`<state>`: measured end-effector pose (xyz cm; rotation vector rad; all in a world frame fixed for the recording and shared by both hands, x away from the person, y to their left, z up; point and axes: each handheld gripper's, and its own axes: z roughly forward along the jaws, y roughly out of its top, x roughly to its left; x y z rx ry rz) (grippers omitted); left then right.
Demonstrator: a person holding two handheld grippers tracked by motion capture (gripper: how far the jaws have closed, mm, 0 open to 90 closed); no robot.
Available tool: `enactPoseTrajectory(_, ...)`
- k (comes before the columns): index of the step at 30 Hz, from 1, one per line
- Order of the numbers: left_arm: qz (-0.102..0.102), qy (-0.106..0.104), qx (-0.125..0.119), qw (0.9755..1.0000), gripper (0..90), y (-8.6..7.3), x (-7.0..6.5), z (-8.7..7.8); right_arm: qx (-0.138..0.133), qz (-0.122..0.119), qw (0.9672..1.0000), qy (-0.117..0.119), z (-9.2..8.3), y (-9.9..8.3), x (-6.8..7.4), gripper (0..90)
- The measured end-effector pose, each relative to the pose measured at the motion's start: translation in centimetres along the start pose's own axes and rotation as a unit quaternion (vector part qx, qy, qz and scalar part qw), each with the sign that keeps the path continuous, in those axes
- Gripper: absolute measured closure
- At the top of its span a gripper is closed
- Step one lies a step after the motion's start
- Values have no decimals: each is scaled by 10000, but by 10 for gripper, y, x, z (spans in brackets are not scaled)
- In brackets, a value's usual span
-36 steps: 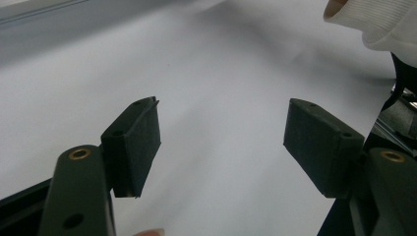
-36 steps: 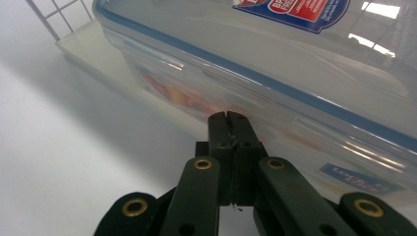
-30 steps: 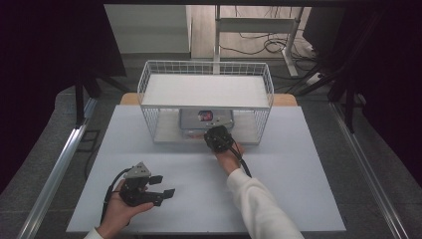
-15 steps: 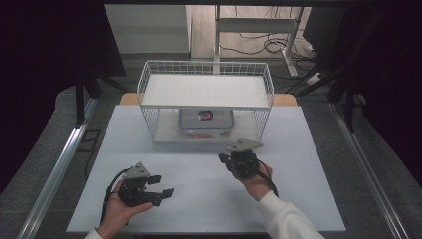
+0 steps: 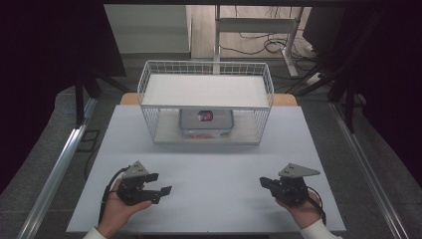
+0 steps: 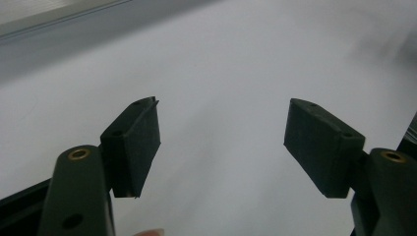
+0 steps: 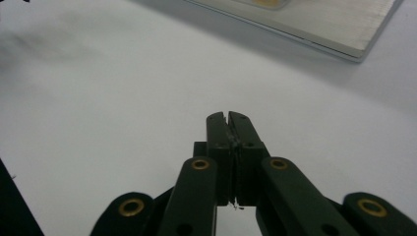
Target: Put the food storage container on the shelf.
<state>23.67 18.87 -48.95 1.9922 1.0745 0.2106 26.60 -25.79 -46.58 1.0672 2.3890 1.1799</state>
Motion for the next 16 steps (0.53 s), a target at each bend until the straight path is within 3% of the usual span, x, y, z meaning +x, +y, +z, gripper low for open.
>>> enactPoseTrajectory(2, -13, 10, -5, 10000, 290, 0, 1, -1, -5, 1, 10000, -16, 0, 0, -1, 838)
enactPoseTrajectory(3, -23, 17, -20, 10000, 290, 0, 1, -1, -25, -1, 10000, -40, 1, 0, -1, 761)
enactPoseTrajectory(4, -17, 28, -27, 10000, 290, 0, 1, -1, -83, -9, 9999, -142, 1, 1, -1, 627)
enactPoseTrajectory(5, -8, 29, -26, 10000, 290, 0, 1, -2, -177, 67, 9994, -284, 2, 3, 2, 407)
enactPoseTrajectory(6, -5, 30, -26, 10000, 290, 0, 1, -2, -177, 67, 9994, -284, 2, 3, 2, 407)
enactPoseTrajectory(7, -9, 24, -25, 10000, 289, 0, 1, -2, -230, 73, 9993, -299, 1, 4, 4, 317)
enactPoseTrajectory(16, 10, 31, 4, 10000, 285, 3, 0, 2, -267, 83, 9990, -353, 0, 0, 4, 215)
